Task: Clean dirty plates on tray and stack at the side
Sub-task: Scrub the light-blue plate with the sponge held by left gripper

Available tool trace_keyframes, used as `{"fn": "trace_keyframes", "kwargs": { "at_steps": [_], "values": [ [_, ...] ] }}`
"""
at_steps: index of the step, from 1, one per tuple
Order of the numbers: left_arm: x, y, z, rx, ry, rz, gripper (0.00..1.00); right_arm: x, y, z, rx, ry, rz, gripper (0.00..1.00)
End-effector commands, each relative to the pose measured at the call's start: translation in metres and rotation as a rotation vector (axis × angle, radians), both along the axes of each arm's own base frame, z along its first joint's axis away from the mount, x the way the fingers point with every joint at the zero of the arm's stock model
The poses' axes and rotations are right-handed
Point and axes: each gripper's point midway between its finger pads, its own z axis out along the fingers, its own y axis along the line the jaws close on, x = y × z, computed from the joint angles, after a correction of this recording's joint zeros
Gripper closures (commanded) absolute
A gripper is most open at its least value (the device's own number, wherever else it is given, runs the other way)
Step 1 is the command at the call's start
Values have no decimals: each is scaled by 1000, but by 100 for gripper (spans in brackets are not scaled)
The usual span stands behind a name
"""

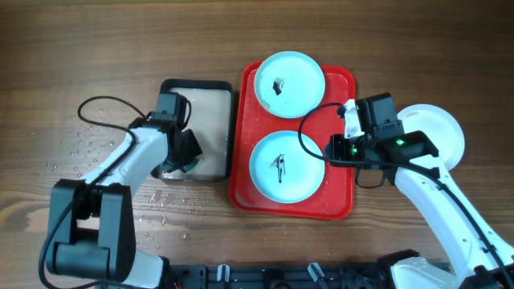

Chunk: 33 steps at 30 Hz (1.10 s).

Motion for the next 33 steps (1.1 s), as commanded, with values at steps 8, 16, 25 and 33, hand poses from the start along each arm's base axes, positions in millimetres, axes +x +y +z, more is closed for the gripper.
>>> {"fn": "trace_keyframes", "kwargs": {
  "at_steps": [8, 16, 25, 33],
  "values": [
    [23, -46, 89, -151, -99, -183, 96, 11, -20, -18, -98, 23, -146, 72],
    [17, -155, 117, -324, -217, -416, 96, 1, 6, -80, -28, 216, 11, 66],
    [-5, -253, 35, -365, -105, -500, 96, -4, 6, -109, -39, 297, -14, 96],
    [-7, -208, -26, -67, -21, -263, 96, -4, 6, -109, -39, 296, -14, 96]
  ]
}}
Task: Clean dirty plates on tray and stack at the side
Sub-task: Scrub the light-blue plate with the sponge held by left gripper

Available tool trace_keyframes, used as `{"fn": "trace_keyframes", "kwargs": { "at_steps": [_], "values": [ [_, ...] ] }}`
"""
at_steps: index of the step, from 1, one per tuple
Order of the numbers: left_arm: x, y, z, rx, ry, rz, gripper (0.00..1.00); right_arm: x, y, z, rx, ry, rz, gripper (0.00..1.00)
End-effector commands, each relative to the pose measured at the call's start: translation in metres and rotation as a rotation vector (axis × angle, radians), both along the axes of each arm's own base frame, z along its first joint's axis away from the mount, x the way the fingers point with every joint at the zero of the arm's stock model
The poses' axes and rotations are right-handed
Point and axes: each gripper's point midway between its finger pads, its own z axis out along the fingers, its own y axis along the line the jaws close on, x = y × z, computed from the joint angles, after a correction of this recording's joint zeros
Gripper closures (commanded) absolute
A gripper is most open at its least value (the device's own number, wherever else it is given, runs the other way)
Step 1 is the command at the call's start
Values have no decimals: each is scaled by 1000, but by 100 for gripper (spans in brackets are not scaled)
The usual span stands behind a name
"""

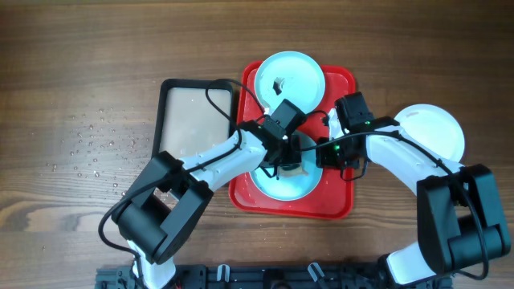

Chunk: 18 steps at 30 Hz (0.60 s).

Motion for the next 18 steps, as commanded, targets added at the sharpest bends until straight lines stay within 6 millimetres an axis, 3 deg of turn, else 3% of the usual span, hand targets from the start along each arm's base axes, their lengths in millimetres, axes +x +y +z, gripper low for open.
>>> {"fn": "trace_keyframes", "kwargs": {
  "at_steps": [1, 6, 8, 9, 11, 13, 18],
  "values": [
    [6, 67, -31, 243, 59, 222, 96, -6, -4, -13, -31, 37, -9, 96],
    [24, 141, -27, 500, 1, 190, 96, -6, -4, -13, -31, 37, -12, 96],
    [23, 138, -28, 479, 16, 161, 96, -6, -4, -13, -31, 36, -12, 96],
    [17, 125, -30, 419, 50, 138, 96, -6, -4, -13, -31, 36, -12, 96],
    [-4, 67, -29, 150, 162, 19, 96, -6, -5, -13, -32, 36, -13, 96],
    [-18, 30, -23, 0, 197, -53, 96, -6, -5, -13, -34, 38, -15, 96],
    [-56, -21, -15, -108, 233, -173, 96, -6, -5, -13, -32, 43, -33, 96]
  ]
}}
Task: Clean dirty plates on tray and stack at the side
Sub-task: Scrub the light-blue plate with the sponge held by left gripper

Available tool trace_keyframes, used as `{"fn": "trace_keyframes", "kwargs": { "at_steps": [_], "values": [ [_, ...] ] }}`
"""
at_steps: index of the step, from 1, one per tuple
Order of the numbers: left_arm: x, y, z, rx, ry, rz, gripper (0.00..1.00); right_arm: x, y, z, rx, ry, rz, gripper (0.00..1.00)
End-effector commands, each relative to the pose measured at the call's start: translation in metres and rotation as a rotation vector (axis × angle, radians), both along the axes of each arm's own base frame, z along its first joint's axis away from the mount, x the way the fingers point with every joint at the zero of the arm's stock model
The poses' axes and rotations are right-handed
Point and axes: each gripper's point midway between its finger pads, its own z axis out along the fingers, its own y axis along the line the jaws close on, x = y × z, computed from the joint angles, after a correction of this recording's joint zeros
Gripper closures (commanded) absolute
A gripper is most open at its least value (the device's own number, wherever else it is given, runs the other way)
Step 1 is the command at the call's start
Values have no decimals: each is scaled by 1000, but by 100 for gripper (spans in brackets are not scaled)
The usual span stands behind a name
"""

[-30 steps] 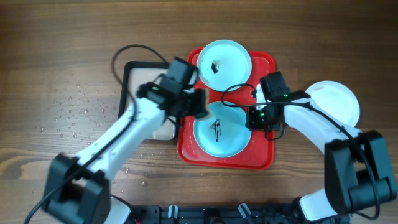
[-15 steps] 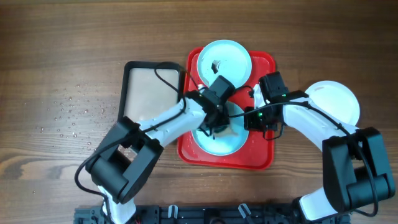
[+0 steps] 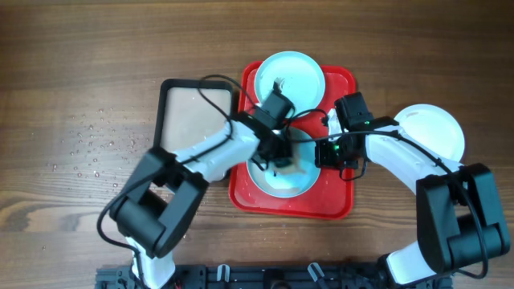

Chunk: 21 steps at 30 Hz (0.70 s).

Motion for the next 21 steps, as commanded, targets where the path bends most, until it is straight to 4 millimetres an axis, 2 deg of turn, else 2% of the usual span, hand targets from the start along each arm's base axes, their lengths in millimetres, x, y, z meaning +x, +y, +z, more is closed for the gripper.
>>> {"fn": "trace_keyframes", "kwargs": {
  "at_steps": [1, 3, 6, 8, 10, 12, 15, 17, 21],
  "values": [
    [-68, -31, -16, -65, 197, -142, 96, -5, -8, -12, -51, 33, -22, 96],
    [-71, -21, -19, -25, 217, -125, 96, -6, -8, -12, -52, 34, -22, 96],
    [-50, 32, -32, 177, 207, 74, 96, -6, -8, -12, -52, 33, -22, 96],
    [-34, 77, -36, 335, 166, 160, 96, -6, -8, -12, -52, 33, -22, 96],
    [-23, 113, -35, 465, 124, 212, 96, -6, -8, -12, -52, 33, -21, 96],
    [-15, 135, -33, 553, 82, 238, 96, -5, -8, -12, -52, 32, -20, 96],
    [-13, 135, -33, 557, 68, 234, 96, -6, -8, -12, -52, 32, -19, 96],
    [-5, 123, -34, 506, 41, 236, 96, -5, -9, -12, -55, 31, -20, 96],
    [4, 43, -31, 131, 72, 180, 96, -6, -9, -12, -55, 32, -20, 96]
  ]
}}
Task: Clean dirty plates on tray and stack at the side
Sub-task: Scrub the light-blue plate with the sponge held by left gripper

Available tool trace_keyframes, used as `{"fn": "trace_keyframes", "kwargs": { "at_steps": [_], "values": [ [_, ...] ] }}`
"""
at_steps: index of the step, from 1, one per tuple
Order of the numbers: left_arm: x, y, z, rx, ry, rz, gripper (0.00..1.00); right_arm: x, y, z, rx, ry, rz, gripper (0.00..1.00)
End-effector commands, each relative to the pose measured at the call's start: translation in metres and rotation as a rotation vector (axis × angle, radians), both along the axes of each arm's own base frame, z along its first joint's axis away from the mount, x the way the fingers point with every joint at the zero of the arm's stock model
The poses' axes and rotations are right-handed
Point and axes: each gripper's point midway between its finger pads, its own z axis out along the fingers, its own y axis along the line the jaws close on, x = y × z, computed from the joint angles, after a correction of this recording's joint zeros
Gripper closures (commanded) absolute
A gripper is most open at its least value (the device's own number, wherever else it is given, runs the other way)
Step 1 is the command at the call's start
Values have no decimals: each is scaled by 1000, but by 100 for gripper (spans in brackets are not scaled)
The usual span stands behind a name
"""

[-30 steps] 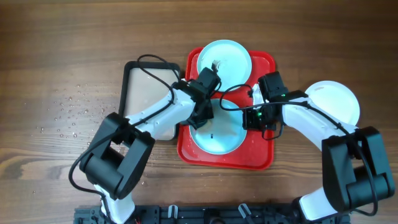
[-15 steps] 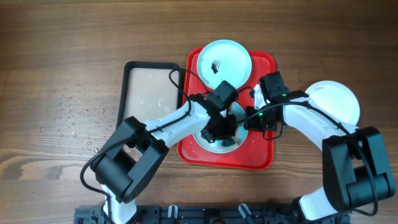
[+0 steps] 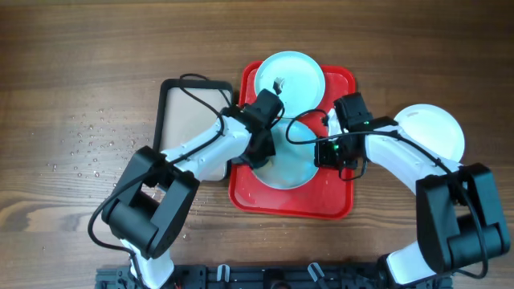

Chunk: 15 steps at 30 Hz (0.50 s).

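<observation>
A red tray [image 3: 337,205] carries two light blue plates. The far plate [image 3: 299,80] has a dark smudge [image 3: 279,83] near its middle. On the near plate [image 3: 293,164] the visible part shows no smudge. My left gripper [image 3: 259,156] is low over the near plate's left edge, shut on a sponge that is mostly hidden under the wrist. At the same plate's right rim, my right gripper [image 3: 324,150] appears shut on the rim. A white plate [image 3: 438,128] lies on the table to the right of the tray.
A black basin [image 3: 193,112] of water stands just left of the tray, the left arm reaching across its near right corner. Water drops [image 3: 92,148] speckle the wood further left. A black cable [image 3: 301,138] loops over the near plate.
My left gripper has moved from the middle of the near plate to its left edge. The right gripper and both plates have stayed where they were.
First my left gripper was in the basin with the sponge, and the right was beside the near plate, which bore a smudge. Then the left was at the plate's middle with the sponge and the right at its rim. Now no smudge shows there.
</observation>
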Motion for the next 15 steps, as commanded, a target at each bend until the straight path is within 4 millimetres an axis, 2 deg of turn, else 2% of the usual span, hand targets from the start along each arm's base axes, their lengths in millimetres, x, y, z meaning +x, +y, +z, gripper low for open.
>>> {"fn": "trace_keyframes", "kwargs": {
  "at_steps": [1, 5, 8, 10, 11, 13, 14, 15],
  "values": [
    [-7, -41, -23, -191, 54, -20, 96, -6, -9, -12, -56, 27, 2, 96],
    [-21, -83, -22, -293, 38, -54, 96, -6, -9, -12, -56, 26, 2, 96],
    [-36, -95, -30, -284, 53, -98, 96, -6, -9, -12, -56, 26, 2, 96],
    [-37, -95, -33, -280, 57, -99, 96, -6, -9, -12, -56, 26, 2, 96],
    [-33, -91, -33, -275, 54, -86, 96, -6, -9, -12, -56, 26, 2, 96],
    [-20, -66, -38, -198, 34, -27, 96, -6, -9, -12, -56, 26, 2, 96],
    [-8, -32, -42, -90, 24, 48, 96, -6, -9, -12, -56, 26, 2, 96],
    [-2, -14, -42, -34, 28, 83, 96, -6, -9, -12, -55, 26, 2, 96]
  ]
}}
